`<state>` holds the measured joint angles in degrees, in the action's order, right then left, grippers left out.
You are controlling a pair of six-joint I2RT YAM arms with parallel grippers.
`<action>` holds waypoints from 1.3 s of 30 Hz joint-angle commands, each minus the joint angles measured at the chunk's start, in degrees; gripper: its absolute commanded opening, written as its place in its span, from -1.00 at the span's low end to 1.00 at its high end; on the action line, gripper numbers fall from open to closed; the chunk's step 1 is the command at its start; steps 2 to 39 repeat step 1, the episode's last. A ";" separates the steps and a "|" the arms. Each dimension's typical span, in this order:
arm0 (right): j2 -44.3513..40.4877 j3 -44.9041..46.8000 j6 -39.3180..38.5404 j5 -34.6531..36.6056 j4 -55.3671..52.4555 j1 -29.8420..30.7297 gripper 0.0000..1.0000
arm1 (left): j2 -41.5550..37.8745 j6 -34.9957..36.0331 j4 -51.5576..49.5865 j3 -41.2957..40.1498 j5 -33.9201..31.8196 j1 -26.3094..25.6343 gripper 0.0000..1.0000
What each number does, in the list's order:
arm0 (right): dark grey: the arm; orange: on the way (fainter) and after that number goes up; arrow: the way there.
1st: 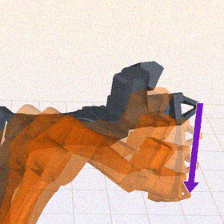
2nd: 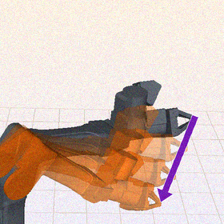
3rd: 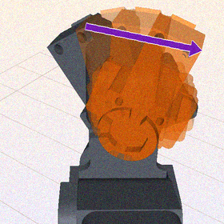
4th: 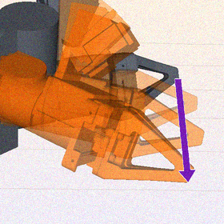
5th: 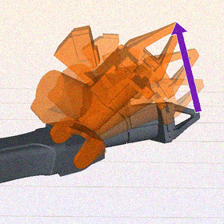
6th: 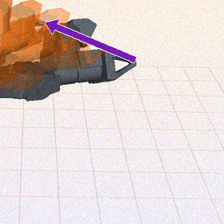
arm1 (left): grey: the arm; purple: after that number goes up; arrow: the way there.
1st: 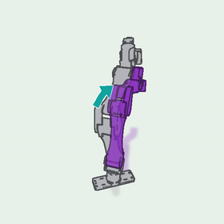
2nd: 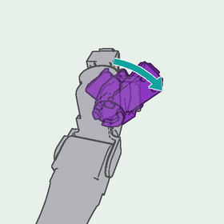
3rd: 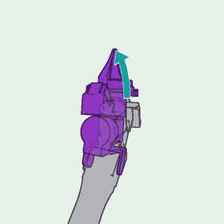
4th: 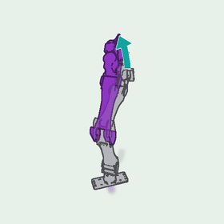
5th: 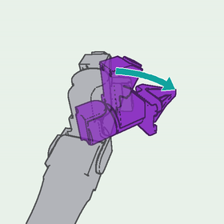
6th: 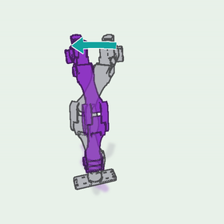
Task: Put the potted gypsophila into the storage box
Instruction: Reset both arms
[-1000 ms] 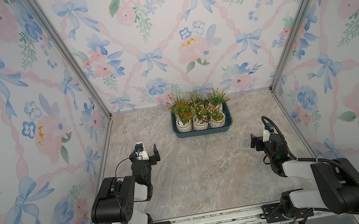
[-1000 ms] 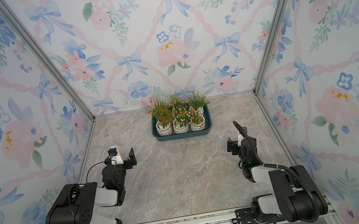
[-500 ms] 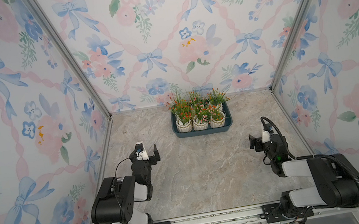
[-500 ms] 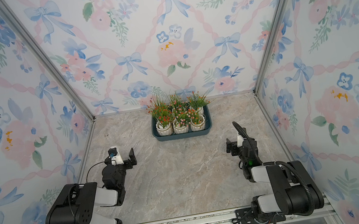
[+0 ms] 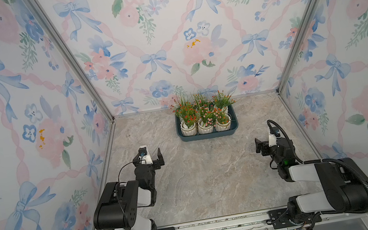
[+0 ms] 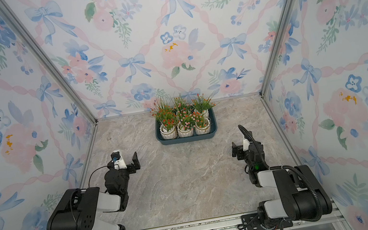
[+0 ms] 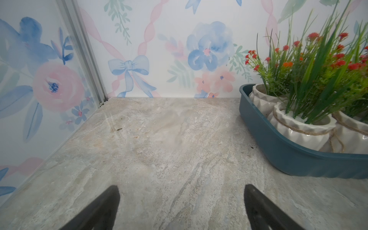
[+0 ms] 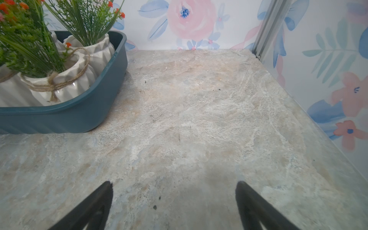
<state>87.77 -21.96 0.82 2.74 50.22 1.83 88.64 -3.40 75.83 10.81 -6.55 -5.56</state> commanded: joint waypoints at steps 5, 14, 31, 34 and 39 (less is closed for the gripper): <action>0.91 -0.81 -0.47 -0.78 1.12 -0.24 0.94 | 0.11 0.83 1.85 -0.35 0.47 0.36 0.96; 0.91 -0.81 -0.47 -0.78 1.12 -0.24 0.94 | 0.11 0.83 1.85 -0.35 0.47 0.36 0.96; 0.91 -0.81 -0.47 -0.78 1.12 -0.24 0.94 | 0.11 0.83 1.85 -0.35 0.47 0.36 0.96; 0.91 -0.81 -0.47 -0.78 1.12 -0.24 0.94 | 0.11 0.83 1.85 -0.35 0.47 0.36 0.96; 0.91 -0.81 -0.47 -0.78 1.12 -0.24 0.94 | 0.11 0.83 1.85 -0.35 0.47 0.36 0.96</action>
